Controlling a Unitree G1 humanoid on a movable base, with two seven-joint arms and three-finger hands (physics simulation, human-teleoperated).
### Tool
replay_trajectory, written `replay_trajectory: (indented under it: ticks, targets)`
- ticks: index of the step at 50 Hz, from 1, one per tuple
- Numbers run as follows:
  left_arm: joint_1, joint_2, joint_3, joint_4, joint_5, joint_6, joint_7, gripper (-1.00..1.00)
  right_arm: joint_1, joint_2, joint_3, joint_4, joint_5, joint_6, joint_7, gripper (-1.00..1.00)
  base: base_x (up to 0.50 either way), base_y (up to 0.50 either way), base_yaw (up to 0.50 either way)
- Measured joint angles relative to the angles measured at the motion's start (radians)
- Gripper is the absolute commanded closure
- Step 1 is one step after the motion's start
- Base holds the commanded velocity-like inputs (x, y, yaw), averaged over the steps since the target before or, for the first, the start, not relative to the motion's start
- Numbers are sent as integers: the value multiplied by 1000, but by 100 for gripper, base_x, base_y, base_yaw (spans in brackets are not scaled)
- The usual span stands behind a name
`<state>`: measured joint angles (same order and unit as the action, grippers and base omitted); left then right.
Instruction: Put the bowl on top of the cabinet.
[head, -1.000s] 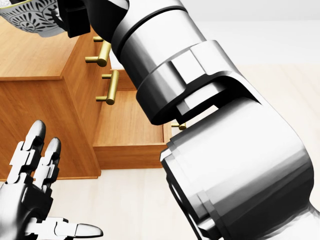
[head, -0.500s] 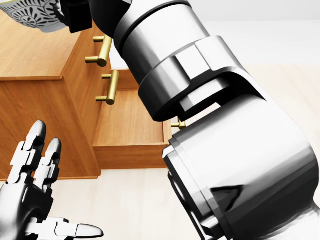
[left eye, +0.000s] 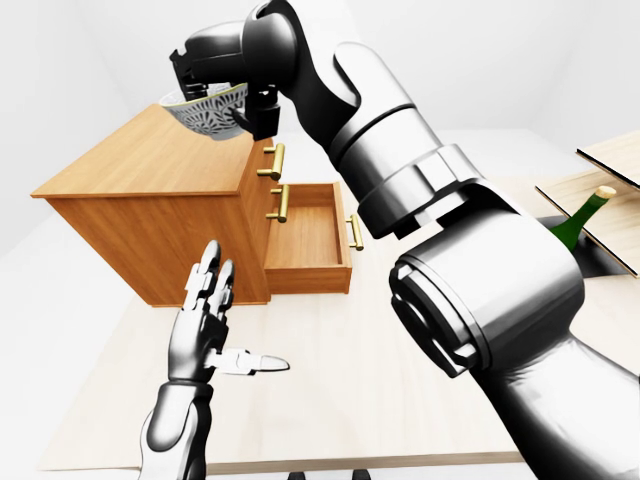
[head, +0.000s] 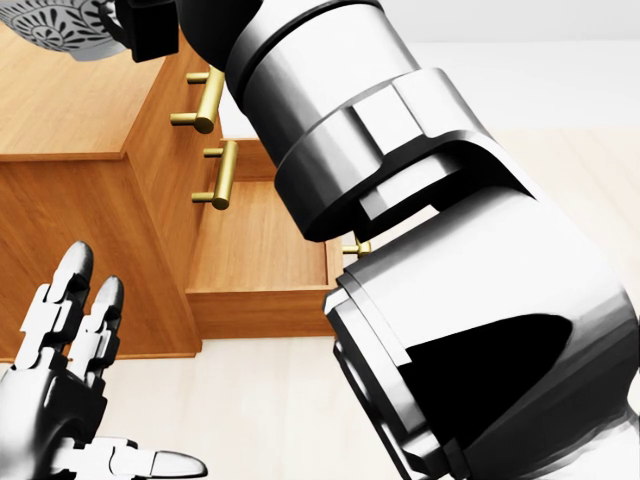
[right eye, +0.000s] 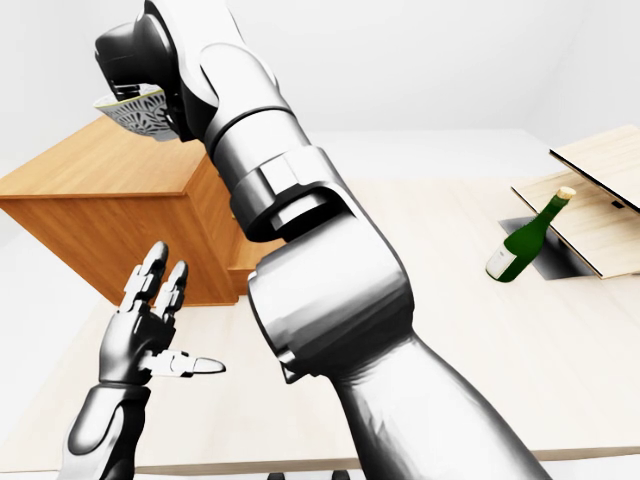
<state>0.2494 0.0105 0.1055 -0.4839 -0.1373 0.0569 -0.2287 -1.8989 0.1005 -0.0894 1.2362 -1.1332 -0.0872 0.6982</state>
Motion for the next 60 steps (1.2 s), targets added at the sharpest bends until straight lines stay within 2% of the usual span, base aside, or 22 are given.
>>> replay_trajectory:
  ticks: [28, 60]
  targets:
    - [21, -1, -9, -15, 2, -3, -11, -100, 12, 14, -37, 2, 43, 0, 0, 100, 0, 0, 0]
    - [23, -2, -6, -17, -2, 0, -18, -100, 40, 31, -34, 3, 61, 0, 0, 100, 0, 0, 0]
